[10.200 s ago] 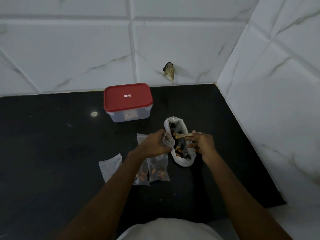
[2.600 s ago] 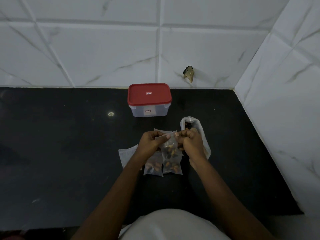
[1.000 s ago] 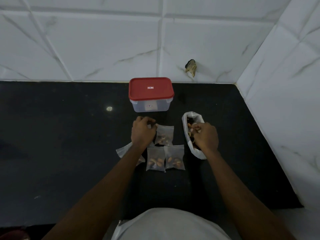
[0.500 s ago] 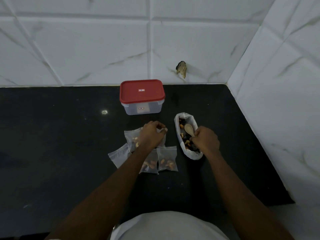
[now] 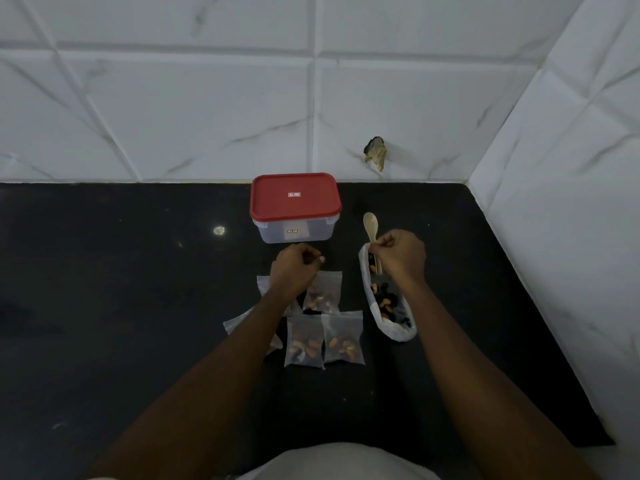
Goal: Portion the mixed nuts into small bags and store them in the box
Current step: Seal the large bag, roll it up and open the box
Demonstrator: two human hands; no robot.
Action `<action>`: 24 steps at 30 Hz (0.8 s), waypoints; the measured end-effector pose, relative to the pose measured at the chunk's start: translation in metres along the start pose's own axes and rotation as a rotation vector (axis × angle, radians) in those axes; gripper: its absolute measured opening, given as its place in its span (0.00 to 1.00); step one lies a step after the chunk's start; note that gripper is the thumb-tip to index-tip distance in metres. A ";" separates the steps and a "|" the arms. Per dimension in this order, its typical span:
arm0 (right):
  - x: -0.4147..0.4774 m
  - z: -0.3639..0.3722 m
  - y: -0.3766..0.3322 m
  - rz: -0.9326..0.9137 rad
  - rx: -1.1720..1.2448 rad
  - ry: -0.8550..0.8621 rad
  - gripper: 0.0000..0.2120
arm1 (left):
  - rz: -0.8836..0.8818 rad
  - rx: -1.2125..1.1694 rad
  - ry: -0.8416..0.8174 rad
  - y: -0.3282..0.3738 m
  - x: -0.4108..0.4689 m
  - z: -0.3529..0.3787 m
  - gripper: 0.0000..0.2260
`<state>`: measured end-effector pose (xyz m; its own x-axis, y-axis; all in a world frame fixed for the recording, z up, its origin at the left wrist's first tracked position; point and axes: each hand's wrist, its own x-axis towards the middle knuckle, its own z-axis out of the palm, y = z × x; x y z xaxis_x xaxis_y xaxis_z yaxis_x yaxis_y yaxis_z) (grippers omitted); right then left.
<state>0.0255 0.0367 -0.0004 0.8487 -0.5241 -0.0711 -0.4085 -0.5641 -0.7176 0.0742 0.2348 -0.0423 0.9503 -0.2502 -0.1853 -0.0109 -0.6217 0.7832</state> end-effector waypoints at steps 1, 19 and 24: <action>0.007 0.005 -0.004 -0.007 -0.036 -0.005 0.06 | -0.012 -0.018 -0.011 0.001 0.002 -0.002 0.02; 0.100 0.068 -0.012 0.039 -0.333 -0.036 0.12 | -0.063 -0.029 -0.162 0.003 0.031 0.014 0.01; 0.096 0.059 -0.009 -0.003 -0.260 -0.112 0.12 | -0.088 -0.041 -0.172 0.011 0.026 0.023 0.02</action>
<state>0.1304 0.0293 -0.0421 0.8759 -0.4568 -0.1553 -0.4661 -0.7178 -0.5172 0.0916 0.2046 -0.0519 0.8797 -0.3215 -0.3502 0.0861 -0.6168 0.7824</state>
